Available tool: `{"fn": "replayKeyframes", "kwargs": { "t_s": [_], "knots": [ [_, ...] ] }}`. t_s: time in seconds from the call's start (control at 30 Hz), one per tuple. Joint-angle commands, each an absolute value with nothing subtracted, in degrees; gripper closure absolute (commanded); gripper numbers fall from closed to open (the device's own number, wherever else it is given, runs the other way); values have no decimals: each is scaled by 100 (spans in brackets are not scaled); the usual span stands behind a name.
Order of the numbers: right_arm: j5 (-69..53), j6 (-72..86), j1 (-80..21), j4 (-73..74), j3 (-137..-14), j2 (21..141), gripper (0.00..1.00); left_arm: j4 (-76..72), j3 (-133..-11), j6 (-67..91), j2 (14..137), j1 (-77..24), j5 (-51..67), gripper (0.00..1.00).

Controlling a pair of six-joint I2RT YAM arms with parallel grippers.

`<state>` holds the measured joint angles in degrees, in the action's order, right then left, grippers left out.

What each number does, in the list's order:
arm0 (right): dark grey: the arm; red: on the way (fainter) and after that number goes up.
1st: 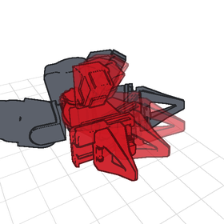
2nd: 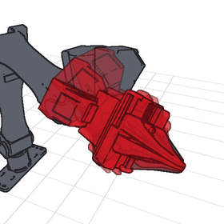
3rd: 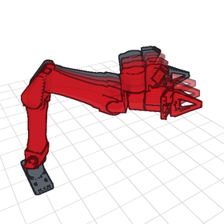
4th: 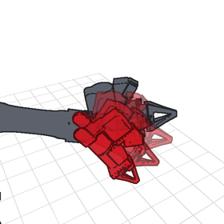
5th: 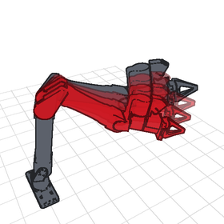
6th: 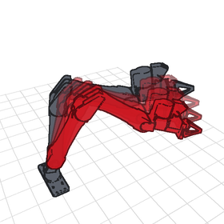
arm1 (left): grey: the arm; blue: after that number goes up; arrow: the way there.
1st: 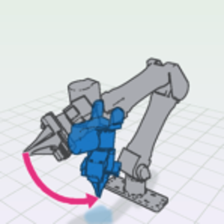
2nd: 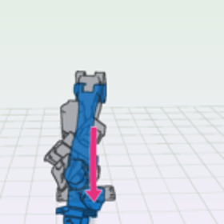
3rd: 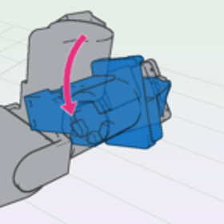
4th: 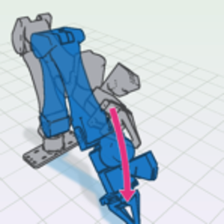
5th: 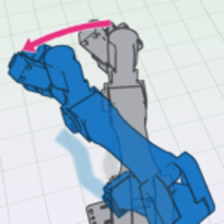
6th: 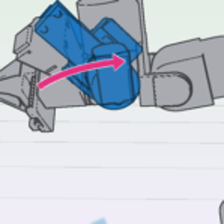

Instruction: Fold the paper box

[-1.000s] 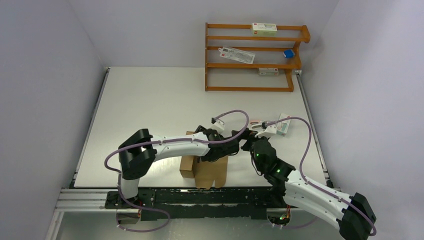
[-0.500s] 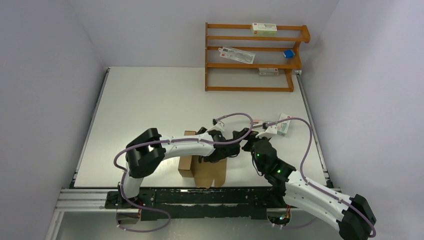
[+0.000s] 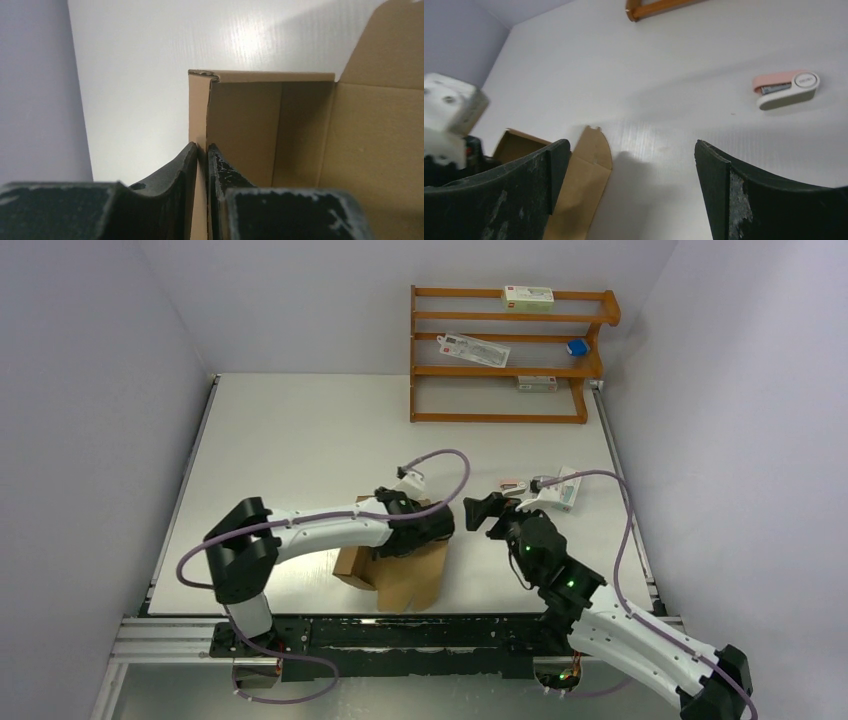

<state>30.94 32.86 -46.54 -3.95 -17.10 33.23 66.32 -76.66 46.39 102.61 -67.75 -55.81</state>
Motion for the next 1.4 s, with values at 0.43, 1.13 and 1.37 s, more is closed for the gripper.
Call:
{"fn": "replayKeyframes", "kwargs": {
  "t_s": [0.43, 1.13, 1.37],
  "knots": [
    [2361, 2942, -4632, 538, -2669, 3373, 0, 3000, -5003, 3305, 7829, -4644, -2508, 94],
    [1725, 2533, -4636, 1232, -3620, 4533, 0, 1122, -3339, 5503, 7276, -3901, -1400, 92],
    [1337, 2467, -4648, 1629, -4234, 5088, 0, 1037, -3349, 5483, 7414, -3898, -1268, 81]
  ]
}}
